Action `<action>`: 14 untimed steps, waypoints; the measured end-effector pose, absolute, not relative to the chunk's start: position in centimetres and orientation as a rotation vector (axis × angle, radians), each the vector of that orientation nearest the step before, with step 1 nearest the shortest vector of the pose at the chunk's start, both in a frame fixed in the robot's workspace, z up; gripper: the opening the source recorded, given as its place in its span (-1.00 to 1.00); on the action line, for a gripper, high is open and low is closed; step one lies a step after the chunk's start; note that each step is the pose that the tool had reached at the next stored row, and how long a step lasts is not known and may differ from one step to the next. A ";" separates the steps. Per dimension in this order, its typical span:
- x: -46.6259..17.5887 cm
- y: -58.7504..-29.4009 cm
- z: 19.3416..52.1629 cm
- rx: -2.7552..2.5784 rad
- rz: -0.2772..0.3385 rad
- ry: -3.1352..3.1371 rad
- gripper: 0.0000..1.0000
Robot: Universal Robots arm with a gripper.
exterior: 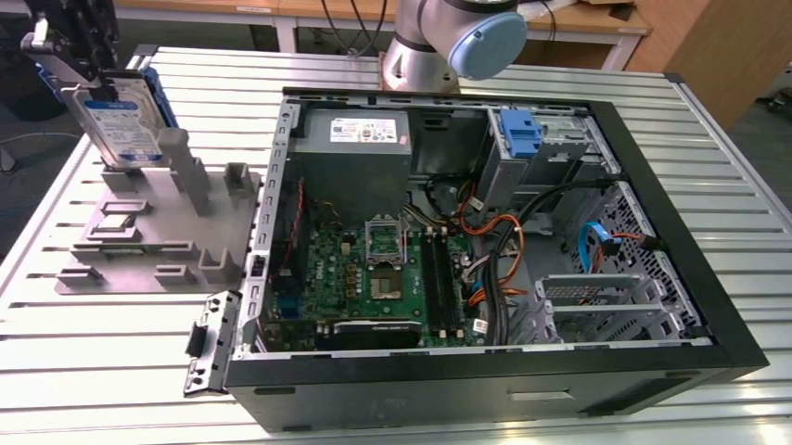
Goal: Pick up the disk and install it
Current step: 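Pick up the disk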
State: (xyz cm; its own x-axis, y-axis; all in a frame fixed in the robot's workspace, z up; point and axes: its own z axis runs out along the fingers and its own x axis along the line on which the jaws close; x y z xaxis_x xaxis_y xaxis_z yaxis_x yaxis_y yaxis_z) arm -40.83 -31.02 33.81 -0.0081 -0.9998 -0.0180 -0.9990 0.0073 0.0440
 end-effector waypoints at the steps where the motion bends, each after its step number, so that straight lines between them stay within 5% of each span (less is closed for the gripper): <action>1: -40.8 -31.0 33.8 2.199 -0.069 -2.216 -0.30; 14: -40.8 -31.0 34.2 2.199 -0.069 -2.216 -0.30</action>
State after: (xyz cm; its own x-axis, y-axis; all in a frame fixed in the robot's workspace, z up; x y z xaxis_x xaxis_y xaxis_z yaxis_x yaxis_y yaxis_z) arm -40.83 -31.02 34.24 -0.0081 -0.9998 -0.0179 -0.9990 0.0073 0.0443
